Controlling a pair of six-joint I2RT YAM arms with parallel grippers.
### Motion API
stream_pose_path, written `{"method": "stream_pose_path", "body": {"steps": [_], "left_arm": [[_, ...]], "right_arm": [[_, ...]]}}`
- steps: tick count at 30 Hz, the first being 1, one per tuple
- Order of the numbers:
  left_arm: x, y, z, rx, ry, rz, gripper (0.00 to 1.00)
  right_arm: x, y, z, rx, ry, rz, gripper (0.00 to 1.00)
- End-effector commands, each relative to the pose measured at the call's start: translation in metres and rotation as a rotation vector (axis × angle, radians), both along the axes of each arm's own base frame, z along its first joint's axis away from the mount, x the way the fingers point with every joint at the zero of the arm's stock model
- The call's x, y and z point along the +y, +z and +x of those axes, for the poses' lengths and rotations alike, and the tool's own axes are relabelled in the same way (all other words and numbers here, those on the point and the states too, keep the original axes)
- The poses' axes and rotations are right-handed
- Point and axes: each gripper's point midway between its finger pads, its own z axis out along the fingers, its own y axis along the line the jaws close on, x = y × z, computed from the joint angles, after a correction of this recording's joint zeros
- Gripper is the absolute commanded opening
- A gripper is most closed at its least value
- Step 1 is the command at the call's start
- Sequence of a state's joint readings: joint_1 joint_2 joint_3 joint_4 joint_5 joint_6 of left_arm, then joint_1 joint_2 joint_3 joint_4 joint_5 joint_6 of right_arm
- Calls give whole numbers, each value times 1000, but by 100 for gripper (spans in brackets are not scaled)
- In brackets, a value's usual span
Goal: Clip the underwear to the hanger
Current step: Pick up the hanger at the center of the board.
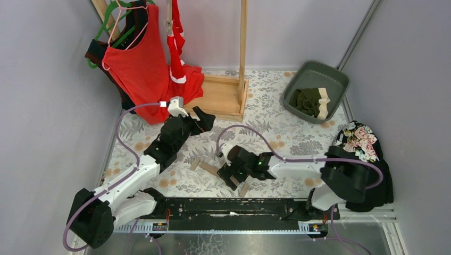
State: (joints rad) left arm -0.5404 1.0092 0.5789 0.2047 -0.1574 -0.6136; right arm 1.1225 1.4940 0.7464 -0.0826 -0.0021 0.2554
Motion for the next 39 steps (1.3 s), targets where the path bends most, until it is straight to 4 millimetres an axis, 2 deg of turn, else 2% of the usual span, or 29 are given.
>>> {"method": "stream_pose_path", "body": {"steps": [1, 4, 6, 9, 11, 14, 16, 18, 22, 24, 27, 30, 34, 36, 39], "left_arm": [[17, 16, 17, -5, 93, 0, 100], [28, 15, 19, 13, 136, 24, 100], [32, 14, 18, 13, 150, 38, 100], [38, 14, 17, 12, 168, 47, 100], [40, 14, 17, 7, 175, 47, 100], [43, 14, 17, 7, 188, 53, 100], [43, 14, 18, 5, 187, 51, 100], [40, 14, 19, 3, 176, 45, 100], [34, 14, 20, 0, 144, 47, 100], [33, 14, 20, -5, 137, 54, 100], [36, 15, 20, -9, 142, 63, 100], [35, 16, 19, -17, 136, 59, 100], [37, 18, 17, -23, 133, 63, 100], [40, 20, 16, -28, 137, 62, 100], [40, 20, 13, -38, 128, 50, 100]], "right_arm": [[35, 6, 21, -111, 4, 3, 97], [44, 2, 25, -130, -6, -14, 92], [45, -6, 26, -131, -16, -35, 86], [44, -13, 27, -126, -28, -54, 67], [41, -18, 27, -122, -40, -74, 47], [30, -18, 29, -142, -64, -109, 26], [22, -11, 34, -177, -86, -113, 17], [15, 5, 42, -244, -100, -101, 2], [-6, 35, 65, -445, -66, -150, 0], [-11, 42, 72, -523, -16, -172, 0], [-11, 43, 76, -590, 106, -232, 0], [-3, 41, 71, -631, 294, -255, 0], [9, 42, 60, -754, 604, -185, 0], [8, 50, 63, -815, 654, -122, 0], [5, 64, 63, -746, 759, 7, 0]]}}
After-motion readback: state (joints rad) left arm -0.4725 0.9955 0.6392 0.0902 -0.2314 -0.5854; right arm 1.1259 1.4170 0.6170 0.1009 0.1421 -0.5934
